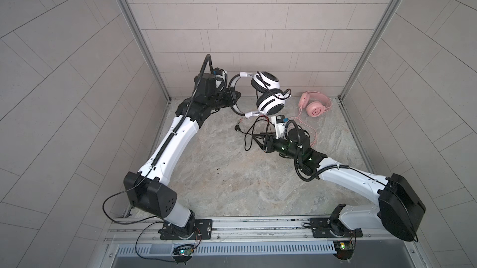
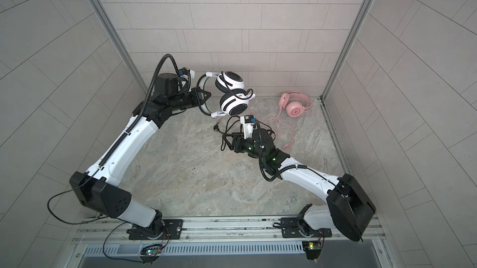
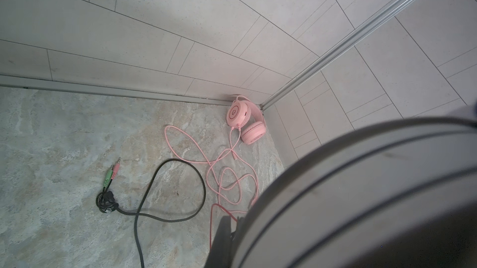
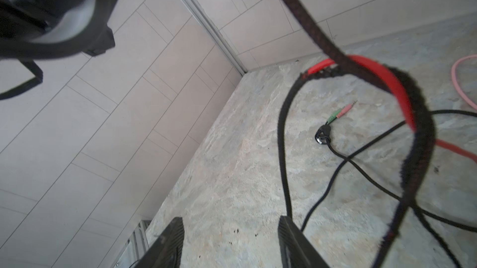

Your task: Wrap the headphones

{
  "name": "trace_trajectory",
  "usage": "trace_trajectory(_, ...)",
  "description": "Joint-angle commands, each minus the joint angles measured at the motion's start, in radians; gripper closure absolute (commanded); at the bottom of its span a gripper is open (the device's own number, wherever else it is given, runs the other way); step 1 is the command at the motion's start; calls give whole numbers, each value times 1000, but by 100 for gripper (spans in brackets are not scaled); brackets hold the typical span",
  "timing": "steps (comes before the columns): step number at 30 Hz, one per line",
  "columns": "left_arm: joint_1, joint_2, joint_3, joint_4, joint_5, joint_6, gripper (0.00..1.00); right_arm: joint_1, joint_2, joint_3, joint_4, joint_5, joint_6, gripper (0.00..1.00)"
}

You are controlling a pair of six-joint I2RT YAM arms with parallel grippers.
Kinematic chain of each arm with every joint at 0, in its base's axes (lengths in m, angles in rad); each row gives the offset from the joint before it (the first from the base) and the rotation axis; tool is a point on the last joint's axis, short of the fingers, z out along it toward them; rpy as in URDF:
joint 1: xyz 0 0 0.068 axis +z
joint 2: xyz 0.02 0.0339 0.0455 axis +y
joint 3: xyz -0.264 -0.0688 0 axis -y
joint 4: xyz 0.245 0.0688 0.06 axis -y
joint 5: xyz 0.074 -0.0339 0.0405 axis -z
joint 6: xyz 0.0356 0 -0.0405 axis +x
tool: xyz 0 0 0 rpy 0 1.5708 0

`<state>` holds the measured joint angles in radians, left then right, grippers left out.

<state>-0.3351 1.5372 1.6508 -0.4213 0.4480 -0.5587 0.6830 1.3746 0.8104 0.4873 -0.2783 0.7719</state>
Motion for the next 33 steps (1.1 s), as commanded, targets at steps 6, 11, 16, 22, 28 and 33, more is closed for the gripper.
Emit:
trace_trajectory(6,-41,-46,32,69,-43,-66,100,-15,316,106,278,189,103,30)
trace_trajectory(11,-41,-52,42,51,-50,-67,100,-19,473,211,385,173,138,42)
trace_trajectory(16,-40,-39,58,43,-53,-64,100,-20,501,229,410,161,165,75)
trace_trajectory(22,2,9,146,16,-61,-65,100,-21,422,128,336,79,150,100)
trace_trajectory(28,153,122,297,69,5,-203,100,13,192,-63,107,69,42,100)
trace_trajectory(33,246,227,454,25,-54,-206,100,40,-80,-170,-169,112,-70,100)
